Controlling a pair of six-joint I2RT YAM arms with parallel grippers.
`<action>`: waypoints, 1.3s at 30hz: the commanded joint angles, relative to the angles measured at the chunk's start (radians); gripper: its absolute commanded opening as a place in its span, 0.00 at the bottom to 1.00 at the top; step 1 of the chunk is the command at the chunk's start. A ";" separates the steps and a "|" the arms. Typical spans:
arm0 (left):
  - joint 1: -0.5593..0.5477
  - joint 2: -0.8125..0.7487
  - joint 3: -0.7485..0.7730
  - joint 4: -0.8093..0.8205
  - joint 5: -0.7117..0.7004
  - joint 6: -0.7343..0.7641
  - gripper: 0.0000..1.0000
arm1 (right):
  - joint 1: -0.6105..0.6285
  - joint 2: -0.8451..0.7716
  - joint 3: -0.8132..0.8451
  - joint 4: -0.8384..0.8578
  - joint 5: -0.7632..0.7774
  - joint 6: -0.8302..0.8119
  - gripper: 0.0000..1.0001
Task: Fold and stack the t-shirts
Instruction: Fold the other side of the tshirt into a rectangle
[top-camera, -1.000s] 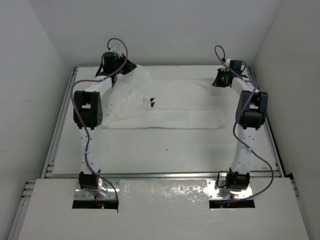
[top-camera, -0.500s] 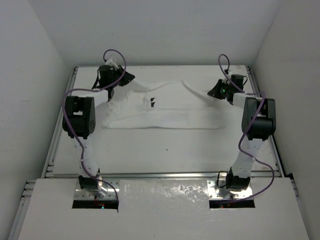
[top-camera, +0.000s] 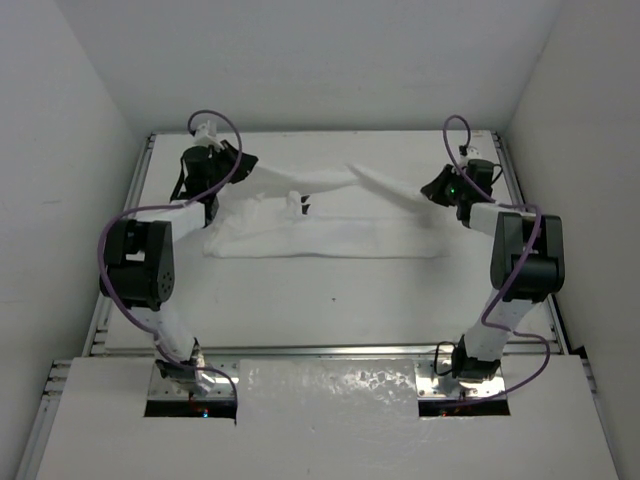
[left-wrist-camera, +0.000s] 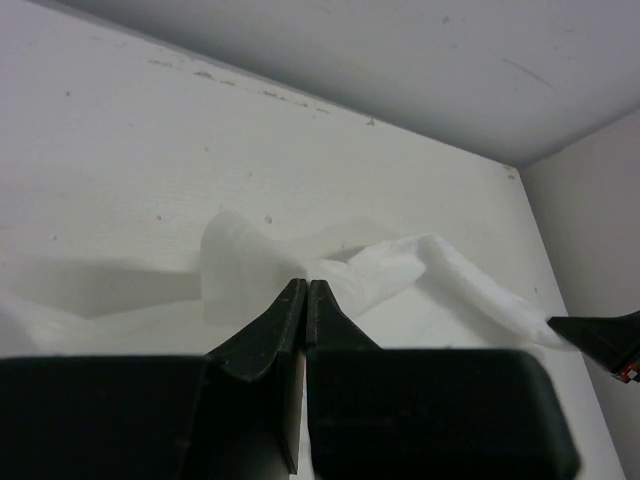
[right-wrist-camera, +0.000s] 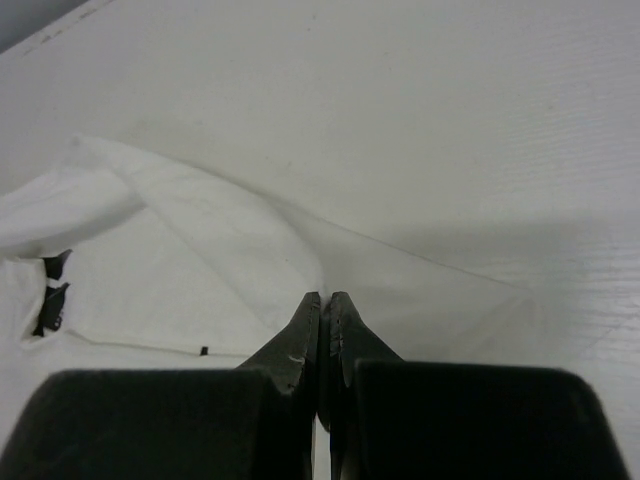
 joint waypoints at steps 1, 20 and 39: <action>0.008 -0.033 -0.044 0.050 -0.057 -0.023 0.00 | -0.013 -0.023 -0.021 0.029 0.089 -0.034 0.00; 0.010 -0.194 -0.344 0.012 -0.292 -0.161 0.00 | -0.068 -0.041 -0.131 0.097 0.155 -0.051 0.00; 0.005 -0.368 -0.512 -0.117 -0.384 -0.220 0.00 | -0.082 -0.120 -0.252 0.153 0.166 -0.019 0.13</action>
